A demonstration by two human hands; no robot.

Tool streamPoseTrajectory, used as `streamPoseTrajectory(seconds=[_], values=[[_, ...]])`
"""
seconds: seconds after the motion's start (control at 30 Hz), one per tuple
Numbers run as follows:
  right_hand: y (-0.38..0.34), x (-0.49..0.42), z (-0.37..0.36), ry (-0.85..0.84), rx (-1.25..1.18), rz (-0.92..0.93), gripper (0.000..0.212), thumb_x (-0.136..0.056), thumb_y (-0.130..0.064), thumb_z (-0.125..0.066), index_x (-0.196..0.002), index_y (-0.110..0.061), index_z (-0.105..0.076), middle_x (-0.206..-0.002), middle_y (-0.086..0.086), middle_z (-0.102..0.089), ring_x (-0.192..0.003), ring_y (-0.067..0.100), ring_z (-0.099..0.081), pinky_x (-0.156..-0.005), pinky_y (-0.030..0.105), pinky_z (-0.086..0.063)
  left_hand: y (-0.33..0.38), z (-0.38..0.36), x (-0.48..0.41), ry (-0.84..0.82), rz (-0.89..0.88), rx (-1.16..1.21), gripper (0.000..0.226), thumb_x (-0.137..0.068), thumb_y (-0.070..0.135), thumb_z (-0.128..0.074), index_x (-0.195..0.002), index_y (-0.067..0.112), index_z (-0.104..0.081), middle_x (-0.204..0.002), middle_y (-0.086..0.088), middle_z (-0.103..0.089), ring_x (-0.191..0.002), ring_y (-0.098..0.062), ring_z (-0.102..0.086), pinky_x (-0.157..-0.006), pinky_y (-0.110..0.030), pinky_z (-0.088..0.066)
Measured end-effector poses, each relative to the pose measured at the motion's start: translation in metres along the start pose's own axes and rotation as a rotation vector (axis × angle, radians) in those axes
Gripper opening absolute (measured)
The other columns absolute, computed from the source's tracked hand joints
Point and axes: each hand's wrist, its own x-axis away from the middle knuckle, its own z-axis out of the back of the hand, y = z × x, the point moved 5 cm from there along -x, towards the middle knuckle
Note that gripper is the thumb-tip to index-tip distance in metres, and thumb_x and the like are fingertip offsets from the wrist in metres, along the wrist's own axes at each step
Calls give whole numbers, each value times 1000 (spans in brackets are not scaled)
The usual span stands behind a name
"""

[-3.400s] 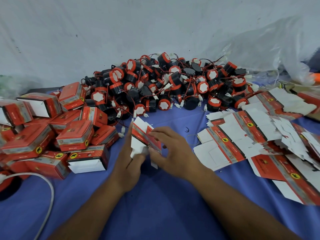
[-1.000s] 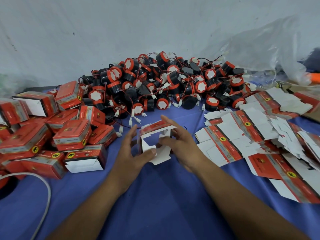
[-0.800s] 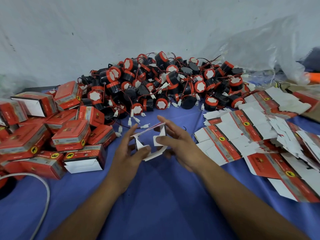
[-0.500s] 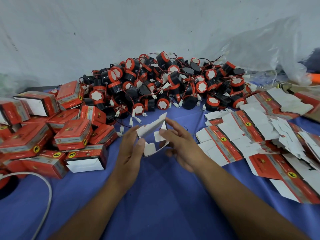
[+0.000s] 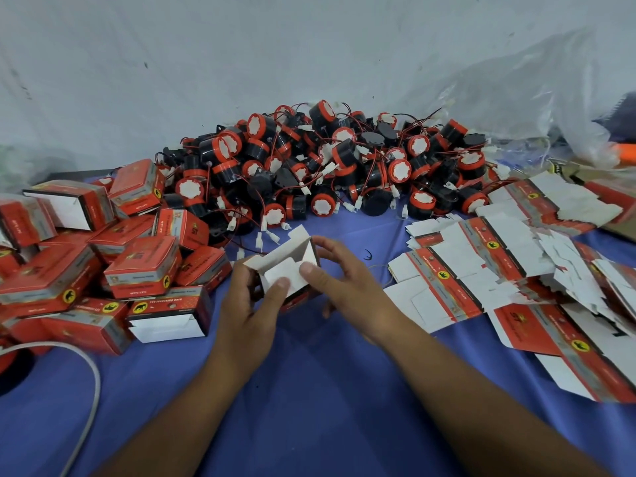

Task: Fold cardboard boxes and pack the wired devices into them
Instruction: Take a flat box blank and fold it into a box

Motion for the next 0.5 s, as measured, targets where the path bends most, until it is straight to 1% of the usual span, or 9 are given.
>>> streamPoseTrajectory(seconds=[0.03,0.1,0.13,0.2,0.23,0.3,0.33,0.4,0.5], values=[[-1,0,-2,-18,6,28,33,-77,-52,-74,-102,-67,-59,-107,-37,-63,-86,10,-72,-54,26,-53,2,1,0,7,-13,-31,40,-87,45,-57,-123,29,-53,-115,10,-66,-108,-10,-64,-83,-25,-54],[-1,0,-5,-20,-18,82,39,-83,-38,-76,-113,-58,-61,-114,-28,-66,-92,9,-71,-67,23,-56,9,0,0,-11,-92,-144,49,-86,45,-58,-131,28,-49,-125,8,-60,-117,-13,-59,-91,-29,-52],[1,-1,-4,5,-42,73,45,-83,-36,-77,-122,-49,-60,-122,-21,-66,-100,10,-70,-76,26,-58,13,-2,0,-47,-165,-225,56,-86,44,-59,-137,26,-44,-133,4,-55,-123,-14,-55,-96,-27,-48],[4,-3,2,87,-87,-6,62,-76,-45,-77,-133,-35,-55,-136,-9,-58,-112,17,-67,-93,40,-57,18,-11,5,-160,-317,-363,68,-87,41,-61,-147,21,-35,-147,-3,-40,-133,-12,-45,-100,-18,-41],[3,-3,5,106,-106,-28,65,-74,-49,-76,-133,-32,-56,-137,-4,-58,-112,20,-67,-98,47,-55,18,-15,7,-219,-366,-411,72,-88,41,-61,-150,20,-31,-152,-4,-33,-134,-18,-43,-99,-17,-41],[-2,-2,9,72,-121,-53,63,-73,-52,-74,-130,-27,-60,-129,6,-65,-113,25,-67,-100,56,-51,18,-22,11,-284,-424,-467,77,-91,45,-60,-156,22,-24,-160,-5,-22,-130,-38,-43,-100,-30,-44],[-5,-1,10,33,-101,-61,63,-73,-53,-73,-129,-26,-62,-126,8,-67,-115,27,-66,-101,58,-50,18,-23,12,-282,-451,-482,78,-94,47,-57,-157,24,-19,-162,-5,-18,-134,-41,-40,-104,-33,-43],[-9,2,8,-45,-24,-52,59,-77,-49,-70,-131,-30,-60,-127,7,-66,-121,28,-61,-104,59,-46,18,-22,11,-252,-502,-494,76,-97,51,-53,-157,27,-14,-165,-4,-12,-149,-31,-24,-114,-28,-33],[-10,7,3,-163,27,-40,60,-85,-38,-62,-143,-34,-50,-134,5,-58,-125,32,-56,-107,56,-44,19,-16,8,-164,-509,-520,81,-97,57,-49,-158,27,-4,-166,8,-6,-152,-14,-10,-120,-23,-17]])
